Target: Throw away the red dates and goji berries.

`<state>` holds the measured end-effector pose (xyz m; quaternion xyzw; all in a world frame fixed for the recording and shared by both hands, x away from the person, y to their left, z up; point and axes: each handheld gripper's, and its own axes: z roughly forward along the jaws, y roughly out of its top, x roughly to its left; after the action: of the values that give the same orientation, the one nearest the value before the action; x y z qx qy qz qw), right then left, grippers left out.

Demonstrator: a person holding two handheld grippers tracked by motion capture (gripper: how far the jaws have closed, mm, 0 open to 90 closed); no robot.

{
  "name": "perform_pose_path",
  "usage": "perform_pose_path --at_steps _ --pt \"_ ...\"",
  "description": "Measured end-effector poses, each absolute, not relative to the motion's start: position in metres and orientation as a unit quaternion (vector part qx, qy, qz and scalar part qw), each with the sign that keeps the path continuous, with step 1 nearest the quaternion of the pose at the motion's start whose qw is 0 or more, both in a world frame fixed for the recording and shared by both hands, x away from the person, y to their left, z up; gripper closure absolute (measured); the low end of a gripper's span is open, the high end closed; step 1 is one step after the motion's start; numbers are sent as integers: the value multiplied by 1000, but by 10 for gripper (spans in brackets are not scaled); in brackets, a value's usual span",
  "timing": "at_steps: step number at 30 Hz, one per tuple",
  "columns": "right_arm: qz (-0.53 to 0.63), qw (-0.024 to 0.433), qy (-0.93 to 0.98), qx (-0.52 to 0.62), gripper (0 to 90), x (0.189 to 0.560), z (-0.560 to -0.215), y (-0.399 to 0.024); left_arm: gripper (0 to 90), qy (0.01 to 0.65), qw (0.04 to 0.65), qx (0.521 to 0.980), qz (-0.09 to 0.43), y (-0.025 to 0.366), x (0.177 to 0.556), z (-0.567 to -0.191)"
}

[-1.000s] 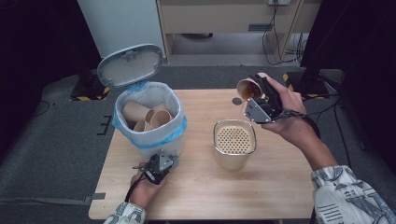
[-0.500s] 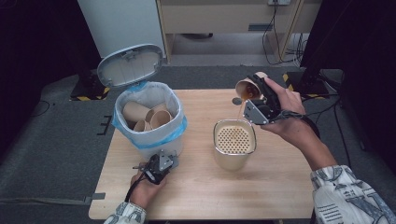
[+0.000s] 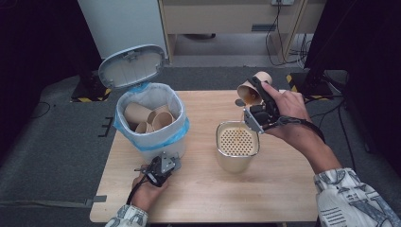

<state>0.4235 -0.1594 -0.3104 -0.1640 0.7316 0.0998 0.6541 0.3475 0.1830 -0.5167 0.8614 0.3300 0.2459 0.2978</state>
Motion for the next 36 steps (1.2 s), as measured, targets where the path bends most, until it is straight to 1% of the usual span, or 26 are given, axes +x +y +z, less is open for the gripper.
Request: perform_pose_path --at_steps 15,29,33,36 --pt "66 666 718 -192 297 421 -312 -156 899 330 298 861 246 183 348 -517" --pt "63 668 714 -200 298 422 -313 -156 899 330 298 861 246 183 347 -517" --pt "65 673 711 -192 297 422 -310 -158 899 330 298 861 246 183 348 -517" --pt "58 679 701 -208 297 417 -310 -152 899 330 299 861 245 183 348 -517"
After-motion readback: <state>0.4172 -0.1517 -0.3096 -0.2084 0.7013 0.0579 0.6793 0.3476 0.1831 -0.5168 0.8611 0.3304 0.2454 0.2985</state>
